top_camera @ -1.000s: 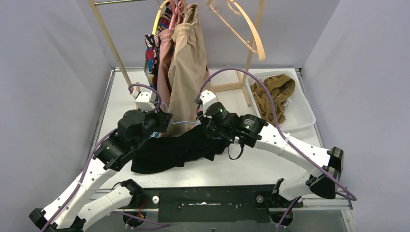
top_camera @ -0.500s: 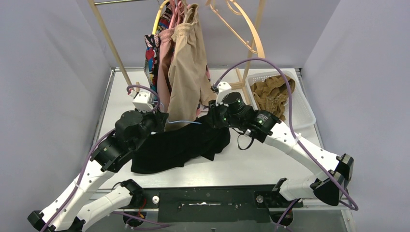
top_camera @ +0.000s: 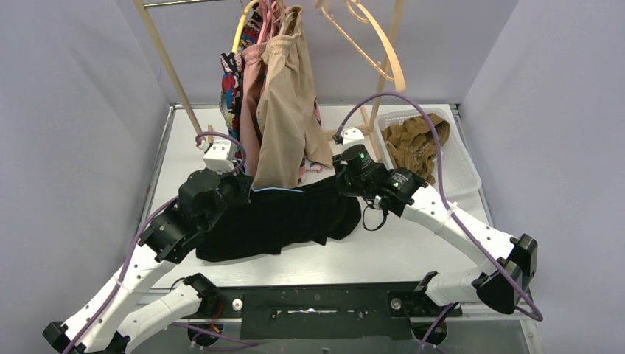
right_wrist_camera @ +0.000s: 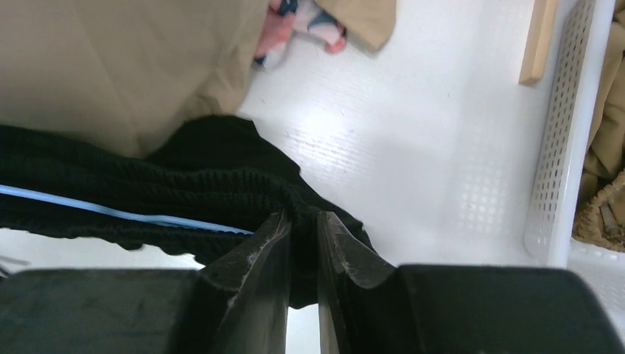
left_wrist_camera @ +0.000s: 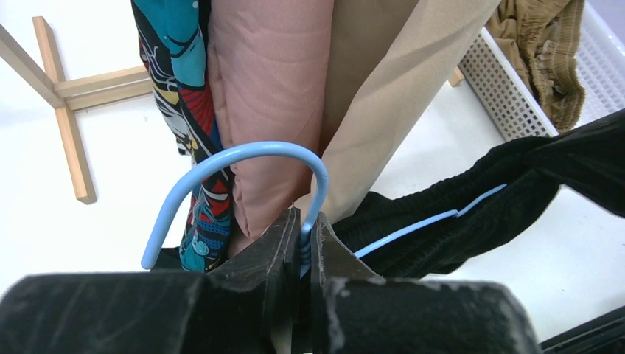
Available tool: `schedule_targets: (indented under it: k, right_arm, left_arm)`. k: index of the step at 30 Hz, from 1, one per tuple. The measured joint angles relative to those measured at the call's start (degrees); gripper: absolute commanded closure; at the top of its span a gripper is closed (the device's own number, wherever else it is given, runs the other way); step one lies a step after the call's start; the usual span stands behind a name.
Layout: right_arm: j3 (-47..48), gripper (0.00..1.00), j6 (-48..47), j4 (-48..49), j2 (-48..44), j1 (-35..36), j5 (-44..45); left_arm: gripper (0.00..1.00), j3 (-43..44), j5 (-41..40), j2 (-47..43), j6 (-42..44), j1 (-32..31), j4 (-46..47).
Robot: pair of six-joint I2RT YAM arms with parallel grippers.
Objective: Remove the shorts from the hanger
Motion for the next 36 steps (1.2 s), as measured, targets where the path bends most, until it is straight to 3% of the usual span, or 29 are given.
schedule_targets:
  k: [8,14,21,28,33,36]
  right_arm:
    - [-11.0,0.86,-6.5,1.8,-3.8,-2.1,-10.2]
    - [-14.0,0.81,-10.4,6.1,-10.4,-3.1,-16.5]
    - [-17.6,0.47,-13.1,6.9,-14.8,-4.2,-17.3]
    - [-20.0,0.25,-14.7,8.7,-23.8,-4.5,-20.2]
    - [-21.5,0.21,-16.8,12.2,-25.8,-4.5,-29.9]
    - [-21.6,0.26,-18.0,12.5,-23.2,-4.5,-33.6]
  left_arm:
    - [1.0,-2.4,3.2,-4.2,-0.4,0.0,3.3]
    - [1.0,-3.4,5.0,-3.8,-0.4,0.0,5.8]
    - [1.0,-4.0,7.6,-2.4,-0.8,0.1,7.1]
    - [1.0,-5.4,9.4,-2.4,-0.8,0.1,7.4]
    - [1.0,-5.7,12.0,-2.0,-0.8,0.1,9.0]
    - [1.0,-5.8,14.1,-1.8,-0.8,0.1,10.0]
